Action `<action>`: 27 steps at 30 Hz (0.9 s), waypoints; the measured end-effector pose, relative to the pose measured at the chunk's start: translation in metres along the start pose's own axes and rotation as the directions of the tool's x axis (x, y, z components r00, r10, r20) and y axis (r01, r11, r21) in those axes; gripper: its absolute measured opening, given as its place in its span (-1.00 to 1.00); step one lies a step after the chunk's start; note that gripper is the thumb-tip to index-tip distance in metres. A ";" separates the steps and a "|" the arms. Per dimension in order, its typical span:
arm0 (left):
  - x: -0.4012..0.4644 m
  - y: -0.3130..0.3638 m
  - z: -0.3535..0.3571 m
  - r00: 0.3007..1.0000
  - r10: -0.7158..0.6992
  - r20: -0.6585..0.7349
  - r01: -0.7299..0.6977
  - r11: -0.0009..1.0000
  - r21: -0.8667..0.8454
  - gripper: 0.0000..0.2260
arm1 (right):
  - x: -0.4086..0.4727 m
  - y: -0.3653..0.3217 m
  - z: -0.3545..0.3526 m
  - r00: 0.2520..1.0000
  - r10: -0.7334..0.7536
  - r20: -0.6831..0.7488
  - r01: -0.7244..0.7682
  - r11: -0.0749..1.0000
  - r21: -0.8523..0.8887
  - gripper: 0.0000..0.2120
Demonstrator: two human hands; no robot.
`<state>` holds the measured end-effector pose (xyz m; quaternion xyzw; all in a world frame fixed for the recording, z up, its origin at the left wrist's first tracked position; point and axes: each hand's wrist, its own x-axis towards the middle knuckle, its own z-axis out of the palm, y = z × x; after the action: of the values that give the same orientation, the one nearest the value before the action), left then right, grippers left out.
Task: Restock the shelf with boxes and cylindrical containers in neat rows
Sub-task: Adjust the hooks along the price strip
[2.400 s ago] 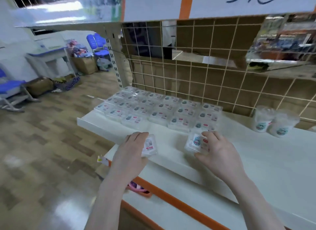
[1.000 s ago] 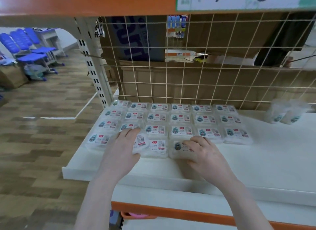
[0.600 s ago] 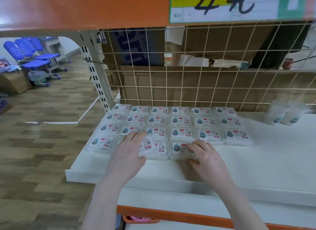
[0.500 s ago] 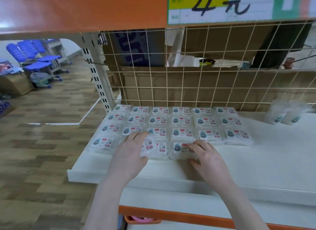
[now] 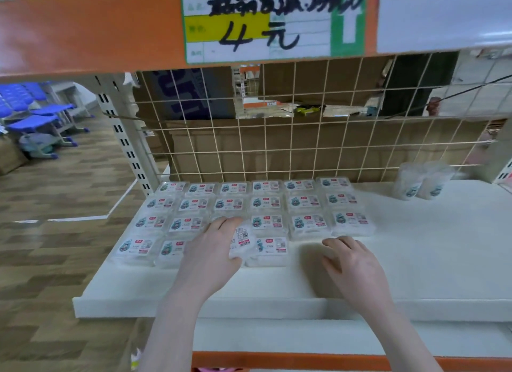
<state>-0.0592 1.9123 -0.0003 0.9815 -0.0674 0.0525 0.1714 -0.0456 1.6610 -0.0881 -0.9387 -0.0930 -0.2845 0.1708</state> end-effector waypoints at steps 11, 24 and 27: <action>0.025 0.064 0.022 0.989 0.126 0.075 -0.124 0.992 -0.037 -0.39 | -0.004 0.057 -0.022 0.987 0.163 -0.001 -0.163 0.986 -0.038 -0.69; 0.043 0.107 0.062 0.959 0.201 0.202 -0.196 0.980 -0.042 -0.39 | -0.008 0.091 -0.032 0.980 0.199 0.006 -0.198 0.980 -0.007 -0.71; 0.043 0.106 0.068 0.958 0.187 0.216 -0.185 0.982 -0.030 -0.39 | -0.009 0.095 -0.032 0.978 0.210 0.010 -0.210 0.978 0.003 -0.71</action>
<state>-0.0275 1.7851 -0.0240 0.9698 -0.1781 -0.0396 0.1618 -0.0427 1.5605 -0.0936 -0.9443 0.0055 -0.2602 0.2013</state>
